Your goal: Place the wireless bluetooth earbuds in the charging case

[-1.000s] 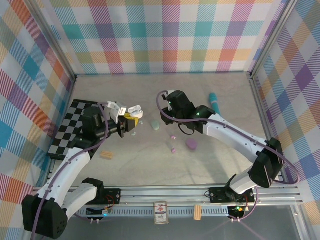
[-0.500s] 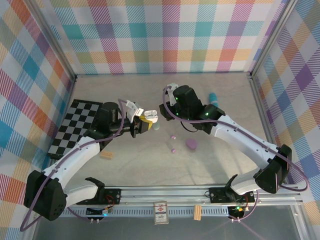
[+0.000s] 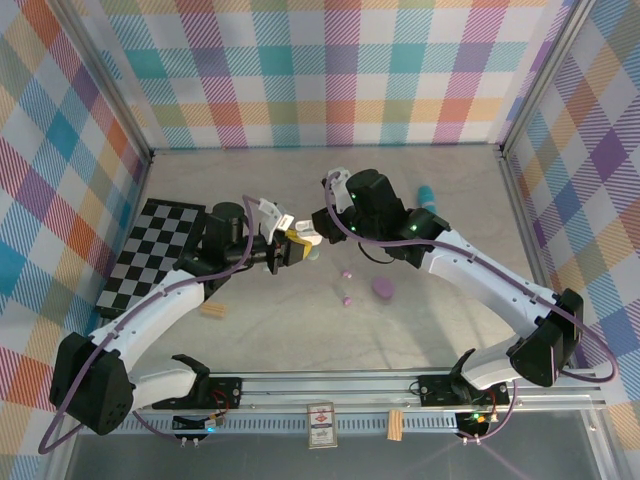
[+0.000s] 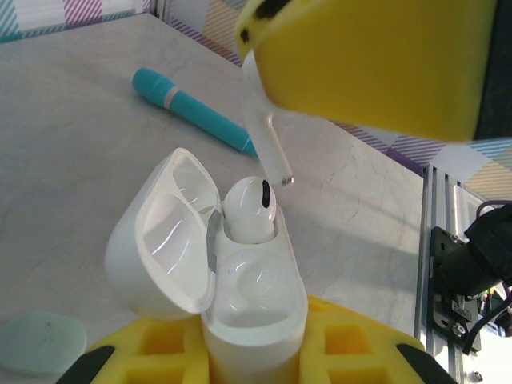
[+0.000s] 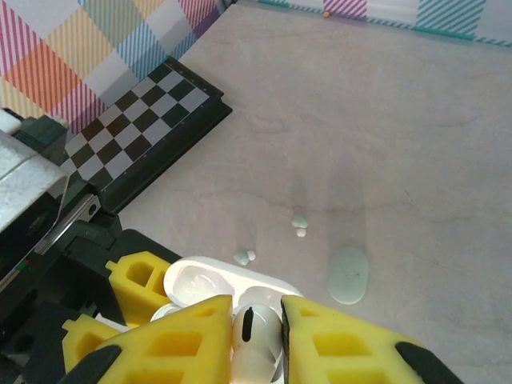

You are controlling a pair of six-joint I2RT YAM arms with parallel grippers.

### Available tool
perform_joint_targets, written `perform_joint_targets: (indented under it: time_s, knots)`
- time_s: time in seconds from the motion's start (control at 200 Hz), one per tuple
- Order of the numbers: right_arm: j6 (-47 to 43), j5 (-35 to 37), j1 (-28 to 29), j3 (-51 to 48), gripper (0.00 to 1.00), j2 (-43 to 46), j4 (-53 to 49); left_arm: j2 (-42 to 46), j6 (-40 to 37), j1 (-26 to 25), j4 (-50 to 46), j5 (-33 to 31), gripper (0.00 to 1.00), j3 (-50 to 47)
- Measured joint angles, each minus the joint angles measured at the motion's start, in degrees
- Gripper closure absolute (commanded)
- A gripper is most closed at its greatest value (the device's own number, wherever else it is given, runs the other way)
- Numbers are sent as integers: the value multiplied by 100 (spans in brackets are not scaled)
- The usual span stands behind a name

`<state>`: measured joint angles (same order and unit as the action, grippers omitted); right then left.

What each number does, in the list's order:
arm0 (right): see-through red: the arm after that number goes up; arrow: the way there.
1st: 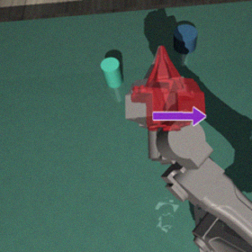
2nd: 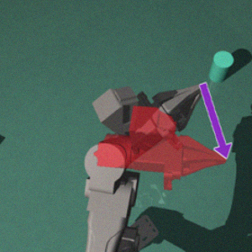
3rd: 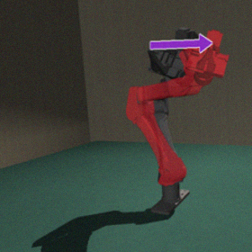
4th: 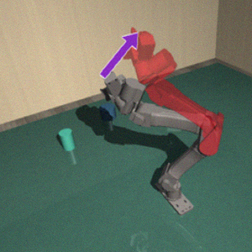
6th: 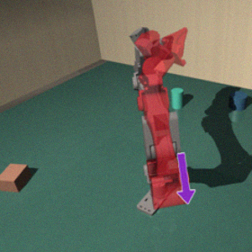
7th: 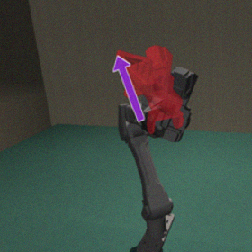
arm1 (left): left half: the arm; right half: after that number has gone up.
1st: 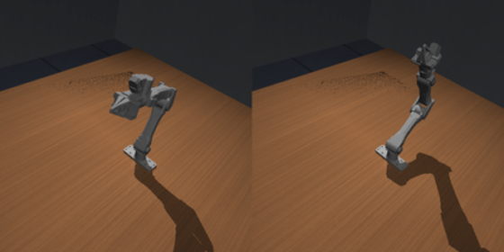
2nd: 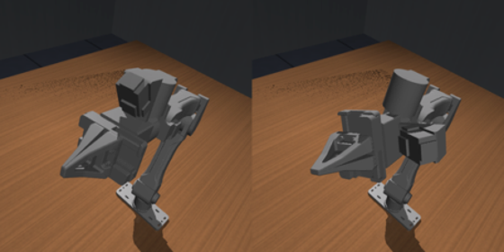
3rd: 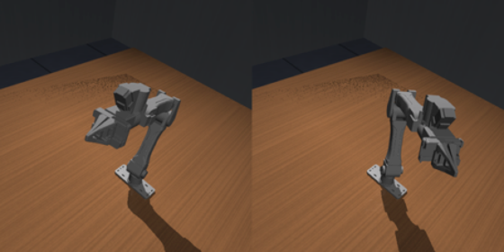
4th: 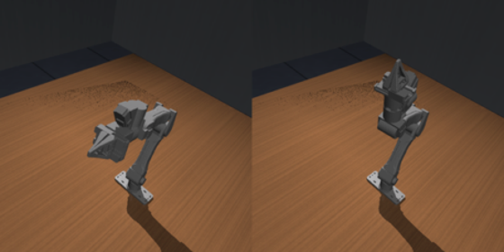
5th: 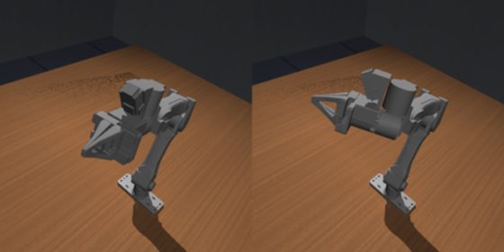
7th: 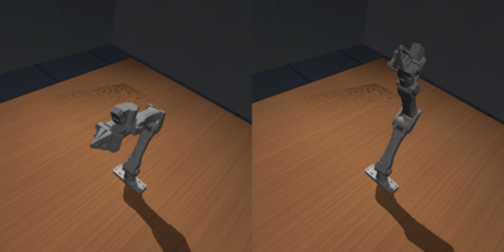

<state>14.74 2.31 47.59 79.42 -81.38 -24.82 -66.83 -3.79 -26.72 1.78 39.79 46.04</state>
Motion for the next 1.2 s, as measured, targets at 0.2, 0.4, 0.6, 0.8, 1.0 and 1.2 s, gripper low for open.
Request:
perform_joint_targets:
  time_s: [0.2,0.4,0.6,0.8,1.0,1.2]
  knots:
    - [92,-157,0,22,78,-68,39,0,37,-90,50,0,100,44]
    - [131,-262,0,22,77,-68,140,0,90,-114,138,-2,100,44]
    - [162,-396,0,22,77,-68,170,0,146,-136,155,-37,100,44]
    - [195,-546,0,20,77,-68,210,0,166,-138,155,-87,100,52]
    - [192,-743,0,20,77,-129,221,2,168,-138,157,-151,100,68]
    - [192,-824,0,20,77,-177,223,2,170,-138,155,-153,100,68]
